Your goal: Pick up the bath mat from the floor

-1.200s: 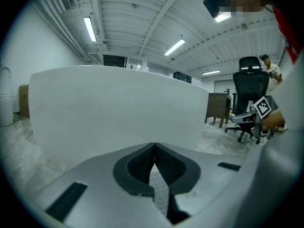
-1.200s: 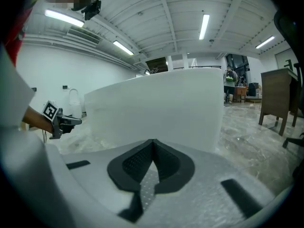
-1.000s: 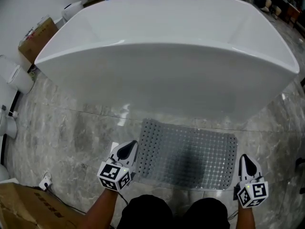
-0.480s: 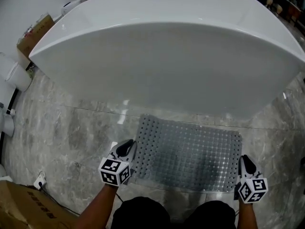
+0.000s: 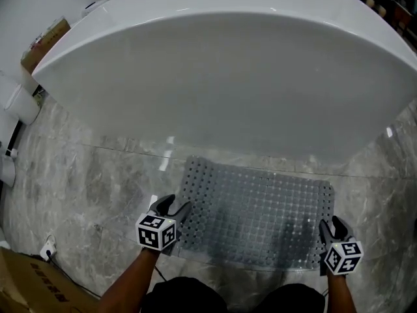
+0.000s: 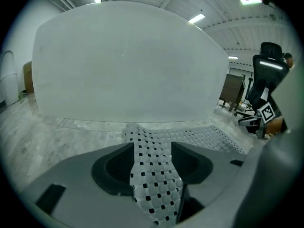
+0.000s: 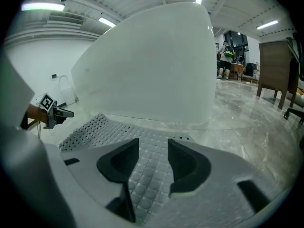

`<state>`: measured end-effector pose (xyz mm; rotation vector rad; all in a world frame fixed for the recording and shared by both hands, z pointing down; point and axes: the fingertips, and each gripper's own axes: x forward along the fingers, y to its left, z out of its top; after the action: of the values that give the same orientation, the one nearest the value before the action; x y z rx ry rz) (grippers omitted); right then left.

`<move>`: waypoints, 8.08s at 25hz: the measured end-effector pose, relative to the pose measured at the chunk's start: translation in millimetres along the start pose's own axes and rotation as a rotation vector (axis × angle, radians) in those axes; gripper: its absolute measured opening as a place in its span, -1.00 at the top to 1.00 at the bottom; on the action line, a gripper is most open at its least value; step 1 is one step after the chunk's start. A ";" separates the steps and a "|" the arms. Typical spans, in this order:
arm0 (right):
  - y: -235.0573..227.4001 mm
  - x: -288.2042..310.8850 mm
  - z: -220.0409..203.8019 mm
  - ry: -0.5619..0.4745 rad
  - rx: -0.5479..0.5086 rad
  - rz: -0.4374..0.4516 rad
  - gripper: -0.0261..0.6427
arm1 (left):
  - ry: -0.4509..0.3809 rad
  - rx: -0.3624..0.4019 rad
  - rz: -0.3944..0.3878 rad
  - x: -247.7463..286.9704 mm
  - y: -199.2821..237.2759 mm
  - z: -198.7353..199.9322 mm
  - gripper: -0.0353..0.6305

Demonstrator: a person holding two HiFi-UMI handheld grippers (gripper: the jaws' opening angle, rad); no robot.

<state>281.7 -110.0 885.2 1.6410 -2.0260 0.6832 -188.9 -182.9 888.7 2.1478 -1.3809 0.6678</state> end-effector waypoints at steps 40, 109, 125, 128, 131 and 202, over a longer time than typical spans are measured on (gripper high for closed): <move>-51.3 62.0 -125.5 0.320 0.141 -0.126 0.28 | 0.318 -0.092 -0.024 65.9 14.7 -107.8 0.20; 94.9 -186.5 232.6 -0.225 0.128 0.229 0.78 | -0.325 -0.140 -0.108 -238.7 -73.2 200.8 0.73; 137.3 -311.6 369.0 -0.234 0.128 0.259 0.78 | -0.341 -0.171 -0.083 -382.1 -92.5 315.1 0.73; 146.8 -341.2 401.1 -0.244 0.124 0.262 0.78 | -0.344 -0.173 -0.076 -416.8 -97.6 346.0 0.73; 153.5 -368.7 430.7 -0.262 0.124 0.263 0.78 | -0.365 -0.184 -0.077 -447.2 -100.4 370.4 0.73; 187.2 -676.6 580.6 -0.542 0.161 0.338 0.78 | -0.549 -0.093 -0.208 -730.2 -184.0 538.8 0.74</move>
<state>213.6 74.2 -4.4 1.7256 -2.7425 0.5635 -214.5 33.3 -11.3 2.4562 -1.3762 -0.0782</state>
